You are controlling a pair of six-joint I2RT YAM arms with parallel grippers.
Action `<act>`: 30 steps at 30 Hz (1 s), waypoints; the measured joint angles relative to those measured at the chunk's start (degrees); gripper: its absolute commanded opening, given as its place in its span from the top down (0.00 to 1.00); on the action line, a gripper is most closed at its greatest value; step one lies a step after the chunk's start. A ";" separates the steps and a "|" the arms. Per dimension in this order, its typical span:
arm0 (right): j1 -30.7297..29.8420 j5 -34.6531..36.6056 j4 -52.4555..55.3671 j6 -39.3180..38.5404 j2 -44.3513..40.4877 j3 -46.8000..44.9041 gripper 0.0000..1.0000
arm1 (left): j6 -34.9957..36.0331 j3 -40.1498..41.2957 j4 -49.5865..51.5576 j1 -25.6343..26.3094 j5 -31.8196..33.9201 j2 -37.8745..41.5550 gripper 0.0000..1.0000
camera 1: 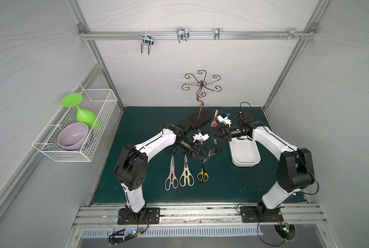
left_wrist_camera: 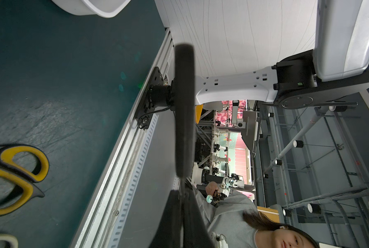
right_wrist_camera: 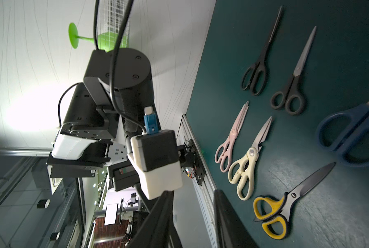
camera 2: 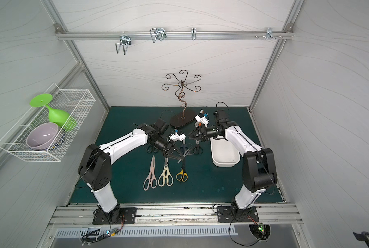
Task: Take the scissors out of the storage box
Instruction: Pick up the scissors from the storage box.
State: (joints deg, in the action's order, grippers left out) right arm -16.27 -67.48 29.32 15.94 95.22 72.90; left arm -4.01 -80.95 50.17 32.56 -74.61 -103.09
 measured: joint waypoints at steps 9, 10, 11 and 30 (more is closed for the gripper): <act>-0.13 -0.76 4.66 -3.80 -0.48 -0.96 0.65 | 0.83 -0.04 0.52 -0.20 0.31 0.00 0.97; -0.15 -0.76 4.92 -3.89 -0.76 -1.46 0.65 | 0.81 -0.04 0.52 -0.26 0.37 0.00 0.97; -0.15 -0.76 5.31 -3.96 -1.11 -1.95 0.66 | 0.76 -0.04 0.48 -0.33 0.44 0.00 0.97; -1.40 -2.08 6.36 -4.92 -3.69 -4.00 0.71 | -0.70 -0.26 -0.70 -1.29 0.70 -0.02 0.97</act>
State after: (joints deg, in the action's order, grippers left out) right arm -17.67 -69.56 35.68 11.03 91.53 68.90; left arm -4.71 -81.21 49.47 31.27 -73.91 -103.11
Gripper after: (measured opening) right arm 0.316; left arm 0.066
